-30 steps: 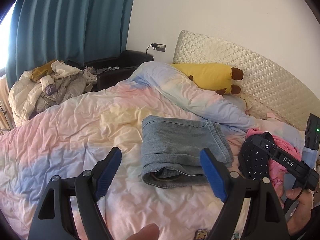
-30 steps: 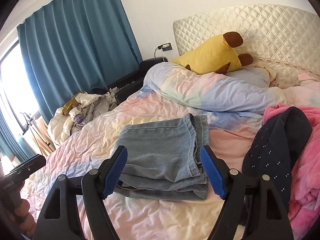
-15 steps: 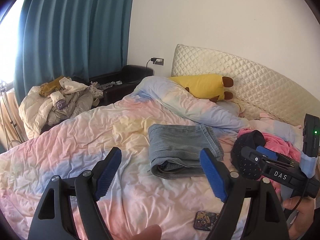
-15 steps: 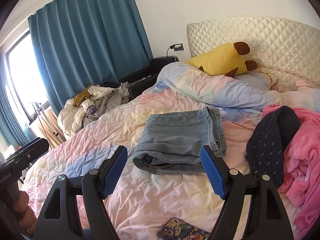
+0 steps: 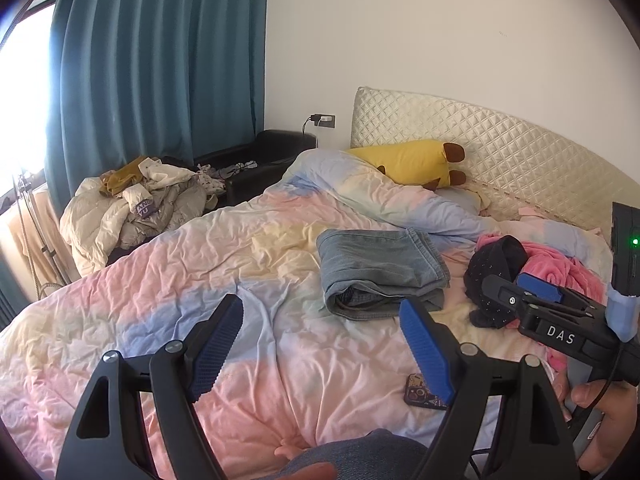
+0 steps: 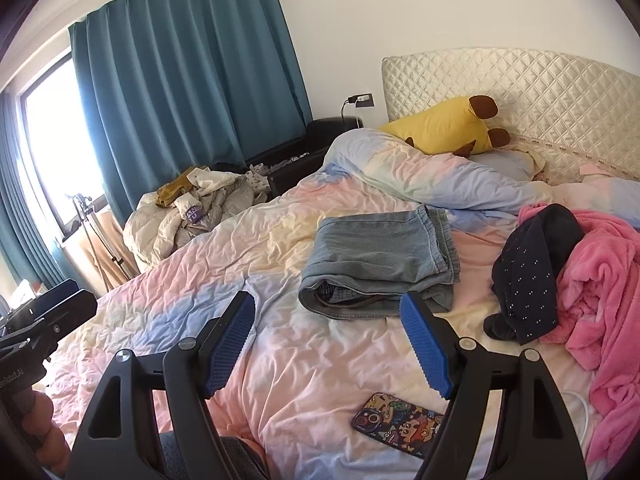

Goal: Fold clothes

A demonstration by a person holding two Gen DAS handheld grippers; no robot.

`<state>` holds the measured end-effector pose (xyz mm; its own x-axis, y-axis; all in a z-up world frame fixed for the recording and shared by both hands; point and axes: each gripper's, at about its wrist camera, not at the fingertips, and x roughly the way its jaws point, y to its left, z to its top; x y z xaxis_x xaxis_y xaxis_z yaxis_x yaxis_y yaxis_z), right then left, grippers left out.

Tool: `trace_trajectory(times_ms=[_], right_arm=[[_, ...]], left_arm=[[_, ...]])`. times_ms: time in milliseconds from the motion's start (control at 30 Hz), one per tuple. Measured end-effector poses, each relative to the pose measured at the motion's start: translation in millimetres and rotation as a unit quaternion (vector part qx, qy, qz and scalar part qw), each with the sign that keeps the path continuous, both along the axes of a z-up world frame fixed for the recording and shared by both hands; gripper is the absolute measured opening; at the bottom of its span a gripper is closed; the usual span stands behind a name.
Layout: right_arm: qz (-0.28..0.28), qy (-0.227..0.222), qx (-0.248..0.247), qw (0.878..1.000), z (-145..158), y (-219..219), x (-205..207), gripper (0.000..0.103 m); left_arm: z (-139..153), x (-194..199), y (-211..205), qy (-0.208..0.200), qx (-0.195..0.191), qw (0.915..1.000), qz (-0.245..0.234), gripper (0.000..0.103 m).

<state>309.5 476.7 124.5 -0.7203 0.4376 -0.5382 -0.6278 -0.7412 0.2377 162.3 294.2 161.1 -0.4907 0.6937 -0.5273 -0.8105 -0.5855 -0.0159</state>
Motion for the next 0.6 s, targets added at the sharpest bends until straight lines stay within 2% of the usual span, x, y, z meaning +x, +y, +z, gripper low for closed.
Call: trace_trajectory(times_ms=[167, 300, 600], right_arm=[[-0.009, -0.007, -0.002, 1.000, 1, -20, 9, 0.076], [-0.013, -0.013, 0.003, 1.000, 3, -32, 14, 0.076], [-0.022, -0.016, 0.004, 1.000, 4, -55, 23, 0.076]], left_arm=[[-5, 6, -14, -0.005, -0.005, 1.0000, -0.007, 0.083], [-10, 0, -24, -0.028, -0.001, 0.9996, -0.006, 0.083], [-20, -4, -36, -0.027, -0.009, 0.9995, 0.011, 0.083]])
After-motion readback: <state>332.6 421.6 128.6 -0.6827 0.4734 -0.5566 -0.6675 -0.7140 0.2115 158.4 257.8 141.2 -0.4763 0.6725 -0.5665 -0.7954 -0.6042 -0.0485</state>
